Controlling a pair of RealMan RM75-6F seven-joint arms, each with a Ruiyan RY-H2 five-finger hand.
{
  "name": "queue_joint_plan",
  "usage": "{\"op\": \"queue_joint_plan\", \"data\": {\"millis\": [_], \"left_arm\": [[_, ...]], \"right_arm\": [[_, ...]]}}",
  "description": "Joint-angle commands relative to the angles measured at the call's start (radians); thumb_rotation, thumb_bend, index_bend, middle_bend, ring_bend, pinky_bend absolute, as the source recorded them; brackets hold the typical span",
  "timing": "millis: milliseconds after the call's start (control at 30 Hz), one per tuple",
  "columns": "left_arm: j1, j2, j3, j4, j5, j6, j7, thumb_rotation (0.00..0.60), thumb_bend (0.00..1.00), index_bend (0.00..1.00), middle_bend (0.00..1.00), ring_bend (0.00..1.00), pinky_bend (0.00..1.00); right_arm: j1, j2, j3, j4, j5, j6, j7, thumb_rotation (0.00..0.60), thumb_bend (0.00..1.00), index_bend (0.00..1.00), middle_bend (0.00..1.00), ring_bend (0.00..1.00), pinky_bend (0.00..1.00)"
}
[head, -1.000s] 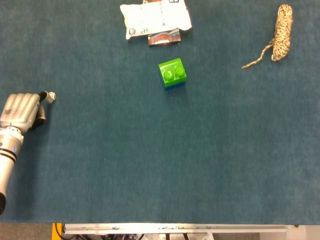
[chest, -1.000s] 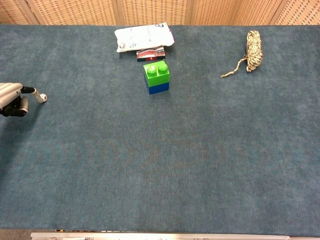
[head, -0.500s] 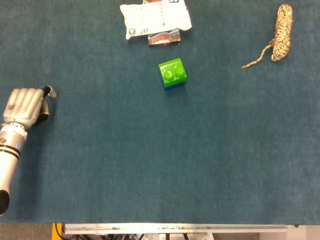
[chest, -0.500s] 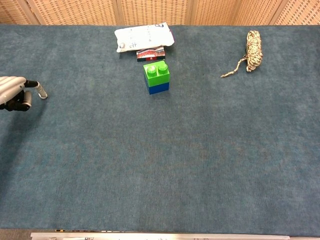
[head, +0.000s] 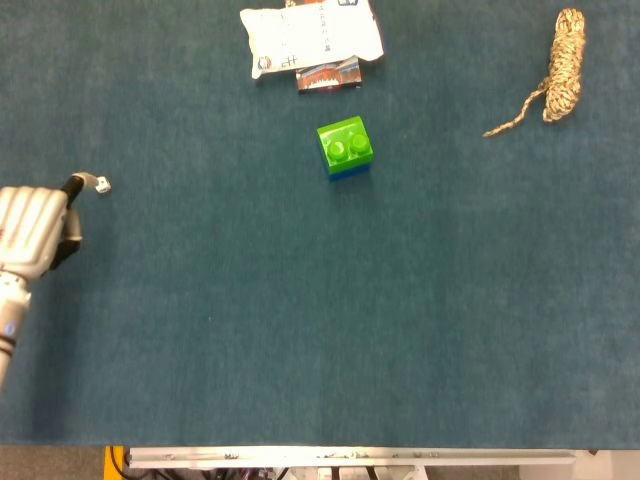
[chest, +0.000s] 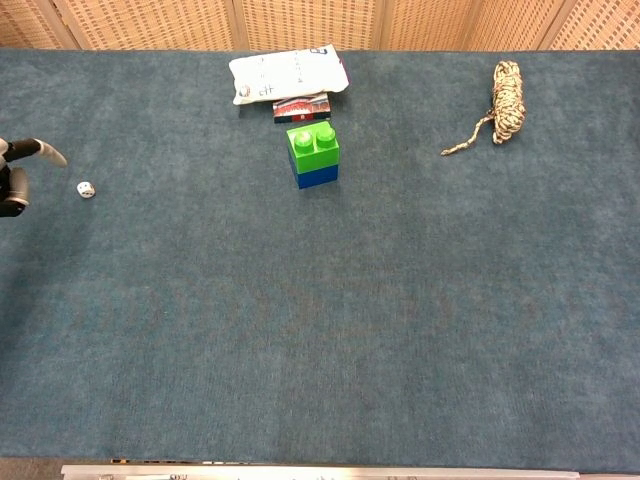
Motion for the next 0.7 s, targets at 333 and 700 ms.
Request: {"op": "queue_joint_plan", "data": {"millis": [333,700], "left_arm": [[0.162,0.101,0.063,-0.086,0.297,0.342,-0.124,0.600,0.59,0.26,0.08,0.14,0.42],[0.213,0.150,0.093,-0.118,0.386,0.402,-0.174,0.600,0.59,0.38,0.08,0.13,0.39]], "right_arm": [[0.005,-0.011,-0.004,-0.001,0.007,-0.011,-0.025,0.600,0.09,0.20,0.20,0.09,0.28],[0.003,-0.009,-0.002,0.003,0.004,-0.005,-0.018,0.600,0.09,0.20,0.20,0.09,0.28]]}}
